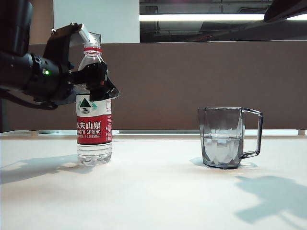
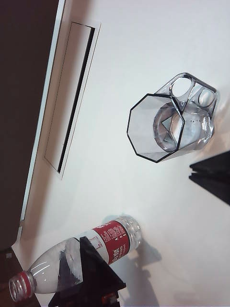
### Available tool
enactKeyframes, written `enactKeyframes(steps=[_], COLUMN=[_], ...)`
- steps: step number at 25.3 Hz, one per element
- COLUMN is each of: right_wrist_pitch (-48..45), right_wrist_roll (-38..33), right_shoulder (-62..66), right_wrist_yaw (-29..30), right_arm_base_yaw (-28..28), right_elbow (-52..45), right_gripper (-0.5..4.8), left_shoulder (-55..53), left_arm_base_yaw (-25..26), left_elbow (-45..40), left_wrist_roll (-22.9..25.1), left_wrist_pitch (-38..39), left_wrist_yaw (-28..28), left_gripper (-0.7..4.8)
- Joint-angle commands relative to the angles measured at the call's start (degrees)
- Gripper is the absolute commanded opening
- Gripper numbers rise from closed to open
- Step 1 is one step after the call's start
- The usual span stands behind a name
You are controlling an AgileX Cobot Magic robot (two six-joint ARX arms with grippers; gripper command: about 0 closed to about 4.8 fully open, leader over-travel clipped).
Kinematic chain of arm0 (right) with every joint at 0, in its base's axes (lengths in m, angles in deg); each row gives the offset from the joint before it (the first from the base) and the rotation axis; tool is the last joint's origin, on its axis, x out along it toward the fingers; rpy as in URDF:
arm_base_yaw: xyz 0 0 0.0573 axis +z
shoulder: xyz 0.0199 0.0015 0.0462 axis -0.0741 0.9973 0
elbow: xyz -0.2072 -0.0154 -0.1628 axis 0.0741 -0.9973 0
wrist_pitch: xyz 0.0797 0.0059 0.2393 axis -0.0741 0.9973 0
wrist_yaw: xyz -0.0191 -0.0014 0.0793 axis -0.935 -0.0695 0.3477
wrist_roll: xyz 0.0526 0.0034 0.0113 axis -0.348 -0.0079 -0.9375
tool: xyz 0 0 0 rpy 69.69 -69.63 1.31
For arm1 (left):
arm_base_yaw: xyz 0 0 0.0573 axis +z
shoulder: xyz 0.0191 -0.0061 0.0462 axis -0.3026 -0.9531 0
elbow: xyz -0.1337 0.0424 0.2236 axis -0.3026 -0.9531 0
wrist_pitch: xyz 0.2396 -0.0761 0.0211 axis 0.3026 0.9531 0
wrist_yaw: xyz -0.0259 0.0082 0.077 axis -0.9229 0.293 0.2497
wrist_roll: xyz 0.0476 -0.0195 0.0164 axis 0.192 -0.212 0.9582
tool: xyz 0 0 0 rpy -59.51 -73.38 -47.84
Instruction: Pick up the mineral water bottle with the left hand on the table and pour water into the mug until it's half full.
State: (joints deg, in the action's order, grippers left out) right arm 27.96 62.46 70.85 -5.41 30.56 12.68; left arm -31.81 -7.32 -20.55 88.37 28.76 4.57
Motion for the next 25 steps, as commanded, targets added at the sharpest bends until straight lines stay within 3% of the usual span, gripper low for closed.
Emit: enactKeyframes(steps=[1,11,20,22,23,24,25], right_wrist_pitch=[-0.9,-0.9,-0.9,-0.9,-0.9,-0.9,-0.9], right_wrist_roll=[0.2,0.2,0.2,0.2,0.2,0.2,0.2], right_shoulder=[-0.2,-0.2,-0.2,-0.2,-0.2,-0.2,-0.2], right_wrist_yaw=[-0.1,-0.1,-0.1,-0.1,-0.1,-0.1,-0.1], right_arm_base_yaw=[0.0,0.0,0.0,0.1,0.1,0.1,0.1], right_elbow=[0.2,0.2,0.2,0.2,0.2,0.2,0.2], right_gripper=[-0.08,-0.08,-0.08,-0.08,-0.08,-0.08,-0.08], left_shoulder=[2.8,11.4,25.6,28.2,29.9,32.7,34.7], left_arm_base_yaw=[-0.1,-0.1,-0.1,-0.1,-0.1,-0.1,-0.1], left_elbow=[0.1,0.1,0.1,0.1,0.1,0.1,0.1], left_wrist_roll=[-0.2,-0.2,-0.8,-1.1,-1.8,-2.5,-3.3], left_wrist_pitch=[6.5,20.3,37.4,40.0,41.6,44.4,46.1], left_wrist_yaw=[-0.2,-0.2,-0.2,-0.2,-0.2,-0.2,-0.2], left_gripper=[4.58,4.58,4.53,3.62,2.65,0.63,-0.11])
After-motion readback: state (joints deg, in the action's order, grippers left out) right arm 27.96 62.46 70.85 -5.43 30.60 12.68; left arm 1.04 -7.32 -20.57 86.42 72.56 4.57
